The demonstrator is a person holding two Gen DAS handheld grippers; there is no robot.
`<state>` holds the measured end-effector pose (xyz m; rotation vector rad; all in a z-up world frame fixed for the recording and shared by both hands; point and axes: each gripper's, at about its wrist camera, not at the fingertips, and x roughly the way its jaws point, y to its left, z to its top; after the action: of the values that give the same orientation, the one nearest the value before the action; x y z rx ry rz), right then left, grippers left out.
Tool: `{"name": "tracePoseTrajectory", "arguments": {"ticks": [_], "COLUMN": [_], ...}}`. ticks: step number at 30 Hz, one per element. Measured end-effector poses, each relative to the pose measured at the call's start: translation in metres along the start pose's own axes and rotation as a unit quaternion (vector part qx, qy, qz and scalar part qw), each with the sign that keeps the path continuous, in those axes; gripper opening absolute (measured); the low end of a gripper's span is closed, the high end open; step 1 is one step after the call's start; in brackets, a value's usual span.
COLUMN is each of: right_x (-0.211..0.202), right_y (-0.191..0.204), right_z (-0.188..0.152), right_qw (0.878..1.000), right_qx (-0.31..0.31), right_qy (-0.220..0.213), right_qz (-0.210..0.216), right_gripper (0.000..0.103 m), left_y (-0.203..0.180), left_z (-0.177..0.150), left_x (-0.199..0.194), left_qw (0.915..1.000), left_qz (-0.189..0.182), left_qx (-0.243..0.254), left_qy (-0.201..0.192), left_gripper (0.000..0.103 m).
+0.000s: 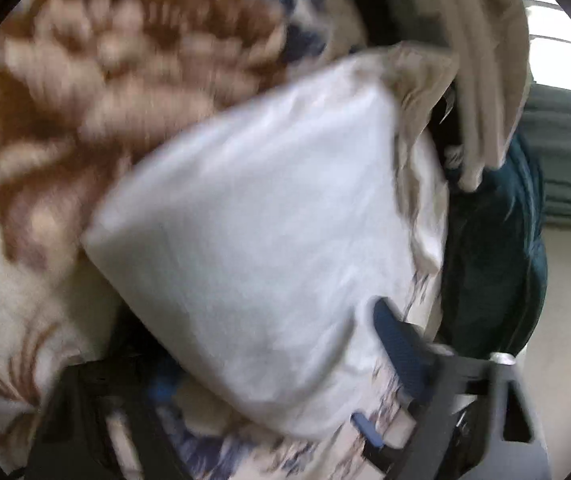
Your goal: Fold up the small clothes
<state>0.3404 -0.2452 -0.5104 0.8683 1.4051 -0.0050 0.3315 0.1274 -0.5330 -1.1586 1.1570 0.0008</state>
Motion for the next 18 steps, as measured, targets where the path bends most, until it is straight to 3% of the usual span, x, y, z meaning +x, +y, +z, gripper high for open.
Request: {"name": "tracePoseTrajectory", "arguments": {"ticks": [1,2,7,11,14,16,17,18], "right_x": [0.0,0.0,-0.001,0.0,0.002,0.006,0.011,0.017], "right_y": [0.0,-0.001,0.006,0.022,0.033,0.038,0.039,0.04], "right_z": [0.0,0.0,0.001,-0.001,-0.004,-0.004,-0.004,-0.004], "right_qw": [1.0,1.0,1.0,1.0,0.999,0.999,0.998,0.998], "right_qx": [-0.001,-0.001,-0.004,-0.024,-0.043,-0.048,-0.05,-0.051], "right_qy": [0.001,0.002,0.004,0.011,0.017,0.021,0.025,0.034], "right_qz": [-0.001,-0.003,0.007,0.011,0.007,0.013,0.017,0.023], "right_gripper": [0.077,0.077,0.077,0.077,0.077,0.077,0.077,0.077], "left_y": [-0.001,-0.001,0.011,0.037,0.06,0.06,0.053,0.048], "left_z": [0.003,0.006,0.016,0.012,0.011,0.013,0.015,0.018], "left_x": [-0.004,-0.01,-0.045,-0.085,-0.097,-0.092,-0.083,-0.075], "left_qw": [0.9999,0.9996,0.9986,0.9978,0.9994,0.9998,0.9996,0.999], "left_qz": [0.006,0.007,0.004,0.041,0.025,-0.013,-0.027,-0.043], "left_qx": [0.013,0.025,0.048,0.047,0.024,0.012,0.013,0.013], "left_qy": [-0.006,-0.011,-0.02,-0.024,-0.006,-0.002,0.002,0.005], "left_gripper": [0.021,0.011,0.007,0.004,0.006,0.021,0.05,0.069]}}
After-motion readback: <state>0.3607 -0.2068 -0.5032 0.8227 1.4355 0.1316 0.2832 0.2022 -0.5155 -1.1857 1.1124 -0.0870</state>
